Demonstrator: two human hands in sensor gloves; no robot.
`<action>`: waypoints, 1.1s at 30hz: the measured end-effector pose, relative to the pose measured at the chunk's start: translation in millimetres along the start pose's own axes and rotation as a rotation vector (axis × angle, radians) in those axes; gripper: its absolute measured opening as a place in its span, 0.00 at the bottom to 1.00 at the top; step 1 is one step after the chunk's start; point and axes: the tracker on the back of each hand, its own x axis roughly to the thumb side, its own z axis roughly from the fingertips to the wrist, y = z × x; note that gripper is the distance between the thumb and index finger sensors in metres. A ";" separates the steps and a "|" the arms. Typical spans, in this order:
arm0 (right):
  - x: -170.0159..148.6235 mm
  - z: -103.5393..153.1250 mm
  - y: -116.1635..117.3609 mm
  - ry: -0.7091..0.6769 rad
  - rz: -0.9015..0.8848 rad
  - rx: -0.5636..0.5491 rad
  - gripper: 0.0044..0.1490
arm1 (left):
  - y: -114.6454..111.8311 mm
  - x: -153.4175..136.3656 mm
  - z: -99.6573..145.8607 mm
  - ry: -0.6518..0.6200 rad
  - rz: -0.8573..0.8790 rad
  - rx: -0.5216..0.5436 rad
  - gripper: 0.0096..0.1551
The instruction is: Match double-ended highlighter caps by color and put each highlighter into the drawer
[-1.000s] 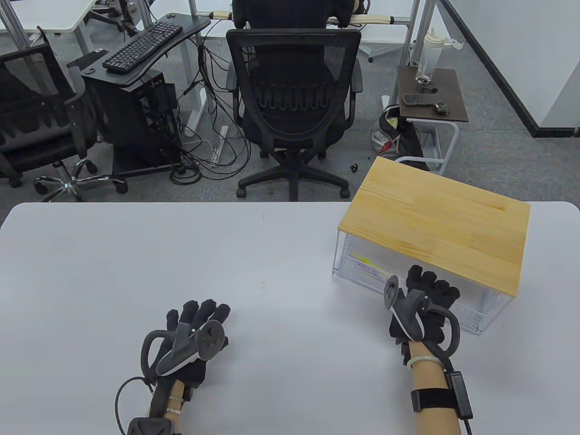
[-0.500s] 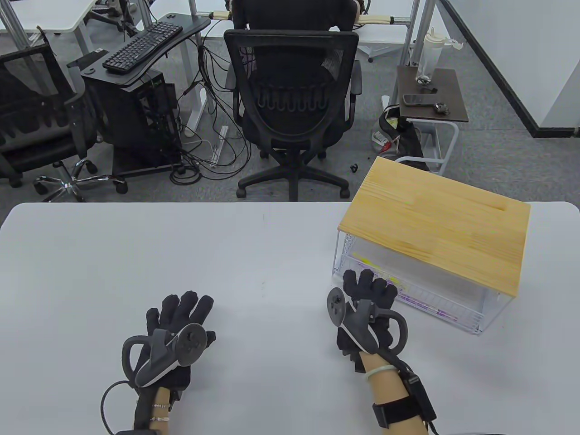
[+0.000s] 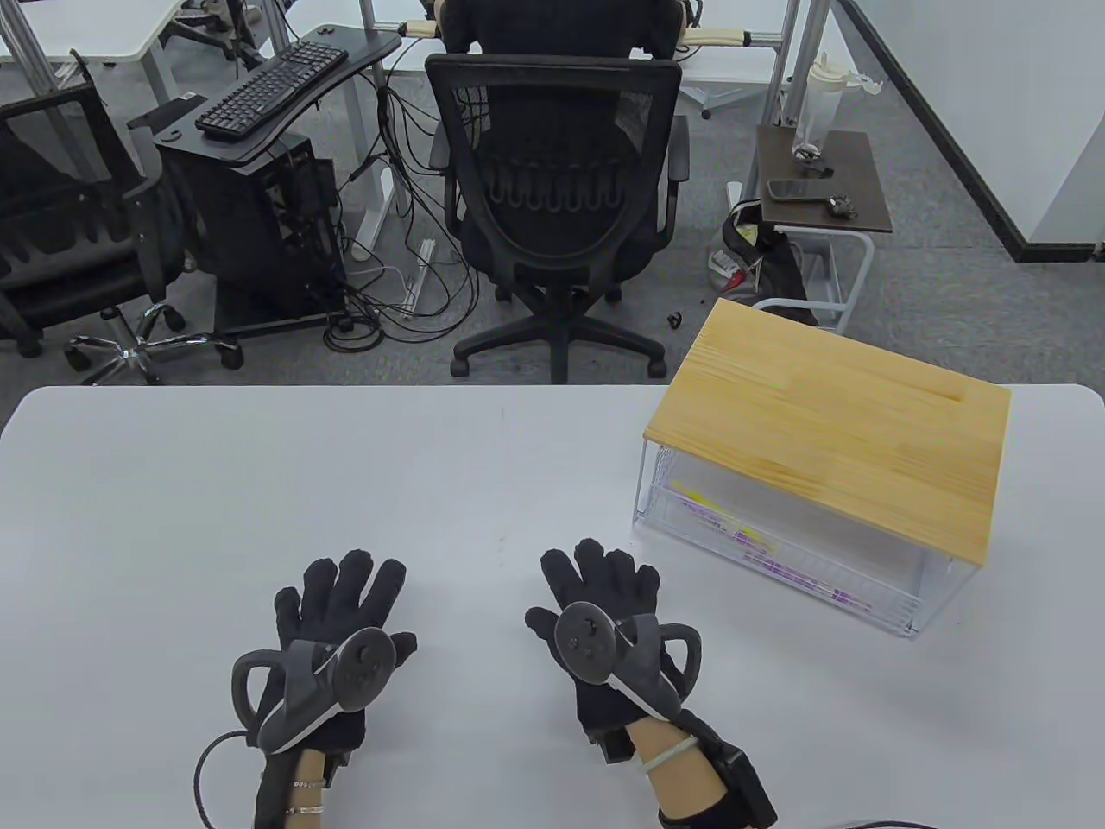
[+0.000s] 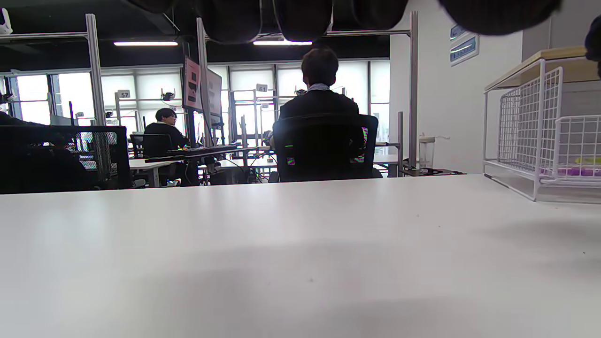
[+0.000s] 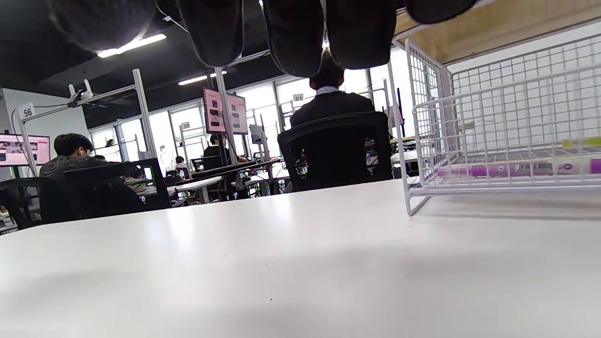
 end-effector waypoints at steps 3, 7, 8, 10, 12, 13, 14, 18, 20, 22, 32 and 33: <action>0.9 1.8 1.5 -0.011 -0.008 0.022 0.43 | -1.0 0.5 -0.1 0.002 -0.009 -0.009 0.45; 0.9 2.8 2.5 -0.014 -0.002 0.026 0.43 | -1.3 1.7 0.1 -0.002 -0.014 -0.016 0.45; 0.8 3.0 2.5 -0.014 0.002 0.026 0.43 | -1.0 2.0 0.1 -0.004 -0.013 -0.018 0.46; 0.3 3.2 2.7 -0.014 0.009 0.028 0.43 | -0.2 2.6 0.2 -0.005 -0.015 -0.021 0.45; 0.3 3.5 2.4 -0.014 0.014 0.031 0.43 | 0.2 2.8 0.2 -0.004 -0.015 -0.022 0.46; 0.2 3.6 2.5 -0.014 0.017 0.032 0.44 | 0.1 2.8 0.2 -0.004 -0.014 -0.023 0.46; 0.5 3.9 2.3 -0.014 0.024 0.035 0.44 | -0.1 3.0 0.1 -0.004 -0.012 -0.024 0.46; 2.0 4.2 5.3 -0.018 0.051 0.068 0.46 | -0.8 3.3 -0.2 0.002 -0.015 -0.033 0.46; 3.0 4.5 6.9 -0.020 0.056 0.077 0.47 | -1.3 3.6 -0.5 0.002 -0.015 -0.040 0.46; 4.9 5.2 8.3 -0.028 0.065 0.082 0.48 | -1.1 4.1 -0.5 0.003 -0.017 -0.043 0.46; 11.4 6.1 15.1 -0.051 0.088 0.102 0.49 | -0.7 5.6 -1.4 0.006 -0.029 -0.059 0.46; 11.3 5.8 16.0 -0.050 0.088 0.106 0.49 | -0.7 5.7 -1.5 0.006 -0.030 -0.061 0.46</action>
